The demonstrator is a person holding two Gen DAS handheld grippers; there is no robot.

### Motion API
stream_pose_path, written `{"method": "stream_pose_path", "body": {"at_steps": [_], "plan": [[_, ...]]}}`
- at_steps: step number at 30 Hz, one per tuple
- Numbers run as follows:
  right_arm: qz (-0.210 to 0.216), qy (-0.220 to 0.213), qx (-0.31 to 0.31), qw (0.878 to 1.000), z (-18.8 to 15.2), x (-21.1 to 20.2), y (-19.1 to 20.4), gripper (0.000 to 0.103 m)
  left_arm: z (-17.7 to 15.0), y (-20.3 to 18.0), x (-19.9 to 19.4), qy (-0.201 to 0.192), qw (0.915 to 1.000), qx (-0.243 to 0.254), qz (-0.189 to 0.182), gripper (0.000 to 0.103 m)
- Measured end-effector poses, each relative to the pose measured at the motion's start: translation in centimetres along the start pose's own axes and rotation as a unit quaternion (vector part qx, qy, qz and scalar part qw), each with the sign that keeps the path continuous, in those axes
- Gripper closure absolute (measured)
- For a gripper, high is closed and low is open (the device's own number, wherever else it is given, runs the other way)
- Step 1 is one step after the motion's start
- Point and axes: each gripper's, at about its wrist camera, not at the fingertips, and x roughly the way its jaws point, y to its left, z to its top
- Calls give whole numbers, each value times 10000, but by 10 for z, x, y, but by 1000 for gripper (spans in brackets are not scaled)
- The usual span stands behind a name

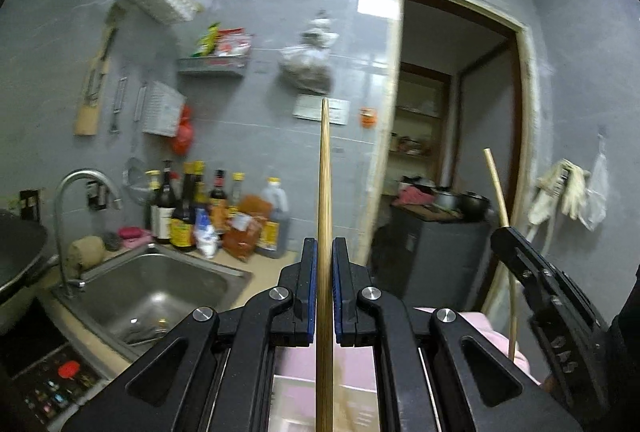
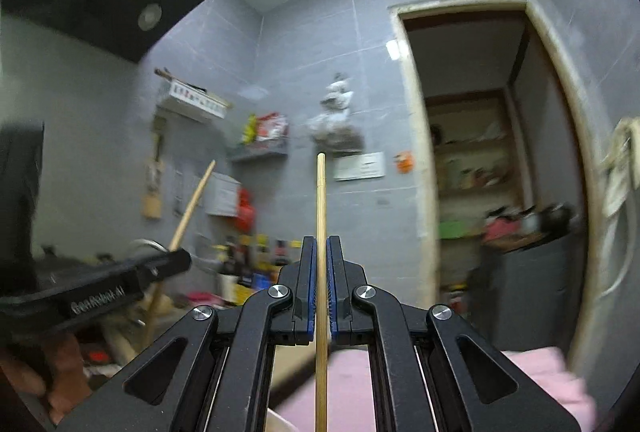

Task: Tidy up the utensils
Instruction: 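Lift both held chopsticks up over the white caddy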

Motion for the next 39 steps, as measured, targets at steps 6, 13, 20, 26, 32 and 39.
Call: {"method": "stream_pose_path", "body": {"at_steps": [6,13,20,26,32,39], "plan": [[848,163,887,9923,-13,37,-1,100,-9,50,24,270,9967,-705,302,98],[830,208,911,9922,-29,49,1,100,-15,79,40,299,9909,-1216,486,98],[731,171,666,9949,-46,51,9,100,-16,76,49,195,9911,-1175,597,98],[742,202,735,9943,-58,53,5,100,-21,68,58,105,9917,-1021,769,98],[743,231,802,9937,-69,54,1,100,-31,60,64,27,9918,-816,982,98],[632,289,424,9967,-78,51,11,100,-42,56,68,68,9920,-740,1017,98]]}}
